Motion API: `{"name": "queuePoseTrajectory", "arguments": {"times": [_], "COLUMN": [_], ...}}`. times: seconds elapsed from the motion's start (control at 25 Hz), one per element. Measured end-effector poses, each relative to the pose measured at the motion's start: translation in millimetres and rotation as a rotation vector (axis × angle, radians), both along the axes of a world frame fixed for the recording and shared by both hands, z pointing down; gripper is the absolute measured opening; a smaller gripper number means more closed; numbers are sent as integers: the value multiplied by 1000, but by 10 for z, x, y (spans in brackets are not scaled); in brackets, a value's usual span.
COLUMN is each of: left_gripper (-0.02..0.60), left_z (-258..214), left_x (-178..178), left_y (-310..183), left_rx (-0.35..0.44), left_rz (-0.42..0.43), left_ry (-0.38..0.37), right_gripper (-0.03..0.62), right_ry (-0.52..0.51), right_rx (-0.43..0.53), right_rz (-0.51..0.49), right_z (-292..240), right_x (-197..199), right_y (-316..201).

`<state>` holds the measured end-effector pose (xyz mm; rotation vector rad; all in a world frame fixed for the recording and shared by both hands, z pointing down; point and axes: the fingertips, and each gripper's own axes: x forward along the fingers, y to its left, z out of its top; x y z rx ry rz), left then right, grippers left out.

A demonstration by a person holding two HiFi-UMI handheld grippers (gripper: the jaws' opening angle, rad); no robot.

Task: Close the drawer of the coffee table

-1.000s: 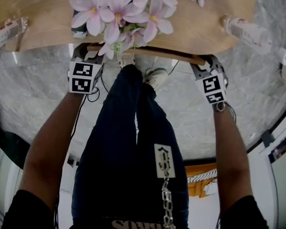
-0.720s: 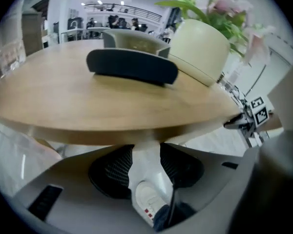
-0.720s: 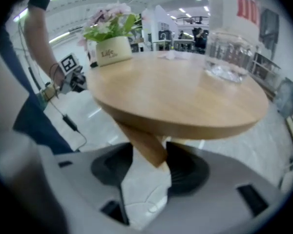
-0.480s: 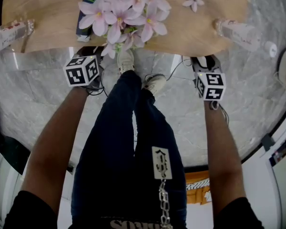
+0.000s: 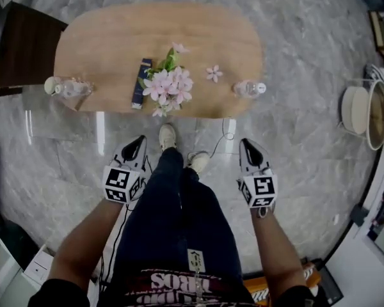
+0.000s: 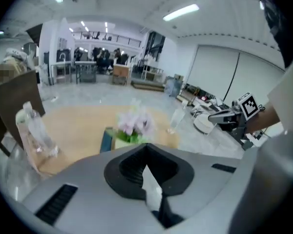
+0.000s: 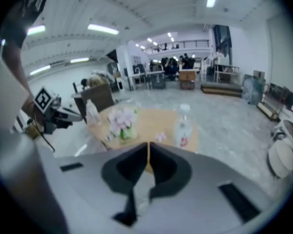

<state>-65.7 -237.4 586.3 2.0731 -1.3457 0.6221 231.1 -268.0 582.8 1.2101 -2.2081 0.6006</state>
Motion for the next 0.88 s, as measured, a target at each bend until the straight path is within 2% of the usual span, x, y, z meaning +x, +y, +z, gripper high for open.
{"name": "queuePoseTrajectory", "arguments": {"times": [0.2, 0.28, 0.36, 0.48, 0.68, 0.88], "left_gripper": [21, 20, 20, 20, 21, 20], "left_z": [-2114, -2753, -3172, -3453, -3435, -3546], "left_x": [187, 266, 309, 317, 216, 53], "left_y": [-43, 5, 33, -13, -205, -623], "left_rx": [252, 347, 425, 486, 454, 479], "left_rz": [-46, -48, -22, 34, 51, 147], "left_ry": [55, 52, 24, -9, 19, 46], "right_gripper": [34, 34, 34, 34, 34, 34], "right_ry": [-180, -221, -242, -244, -225, -203], "right_rx": [131, 183, 236, 303, 330, 352], "right_rz": [12, 13, 2, -15, 19, 108], "right_z": [-1787, -2254, -2586, -2893, -3137, -3252], "right_x": [-369, -423, -506, -648, -764, -971], "right_y": [245, 343, 395, 376, 241, 41]}}
